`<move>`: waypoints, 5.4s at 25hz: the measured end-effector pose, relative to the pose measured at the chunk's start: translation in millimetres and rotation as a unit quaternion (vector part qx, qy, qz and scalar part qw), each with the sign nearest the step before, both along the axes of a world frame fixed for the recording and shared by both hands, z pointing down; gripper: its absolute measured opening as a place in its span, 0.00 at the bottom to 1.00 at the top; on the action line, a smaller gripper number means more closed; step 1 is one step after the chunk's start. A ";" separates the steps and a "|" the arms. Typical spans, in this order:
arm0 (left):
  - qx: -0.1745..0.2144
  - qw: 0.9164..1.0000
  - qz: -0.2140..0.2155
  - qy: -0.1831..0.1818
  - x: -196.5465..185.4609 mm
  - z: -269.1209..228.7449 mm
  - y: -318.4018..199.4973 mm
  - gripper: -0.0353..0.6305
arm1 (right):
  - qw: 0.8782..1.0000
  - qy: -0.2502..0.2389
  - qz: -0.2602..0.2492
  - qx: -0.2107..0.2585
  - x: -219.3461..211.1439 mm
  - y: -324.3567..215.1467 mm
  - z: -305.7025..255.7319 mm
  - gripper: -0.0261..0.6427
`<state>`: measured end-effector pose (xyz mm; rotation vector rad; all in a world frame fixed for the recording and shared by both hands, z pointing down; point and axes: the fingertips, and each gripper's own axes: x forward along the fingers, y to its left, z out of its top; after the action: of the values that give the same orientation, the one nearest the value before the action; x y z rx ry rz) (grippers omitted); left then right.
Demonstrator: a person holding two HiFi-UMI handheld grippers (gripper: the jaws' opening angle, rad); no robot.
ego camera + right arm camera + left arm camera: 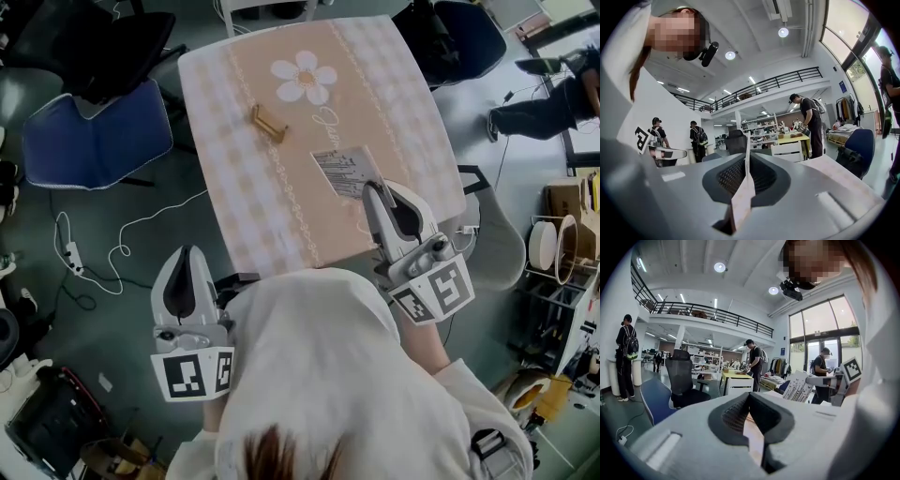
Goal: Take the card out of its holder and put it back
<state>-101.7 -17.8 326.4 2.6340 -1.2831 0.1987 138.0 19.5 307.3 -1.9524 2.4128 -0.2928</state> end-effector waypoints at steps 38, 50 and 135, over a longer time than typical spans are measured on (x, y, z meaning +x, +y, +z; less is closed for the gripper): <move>0.010 1.000 0.021 0.004 12.7 -13.7 7.2 0.05 | 0.998 0.018 0.008 -0.061 -15.0 55.4 37.6 0.06; 0.010 0.999 0.031 0.003 13.0 -8.0 7.9 0.05 | 0.997 0.021 -0.004 -0.069 -22.8 52.8 42.3 0.06; -0.058 0.997 -0.030 0.031 6.8 14.6 -14.0 0.05 | 0.998 0.042 -0.041 -0.023 -0.1 -61.2 21.1 0.06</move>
<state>-94.9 -31.9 341.0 2.4811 -1.2871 0.1756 137.9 -41.6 328.4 -1.9257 2.5649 -0.2773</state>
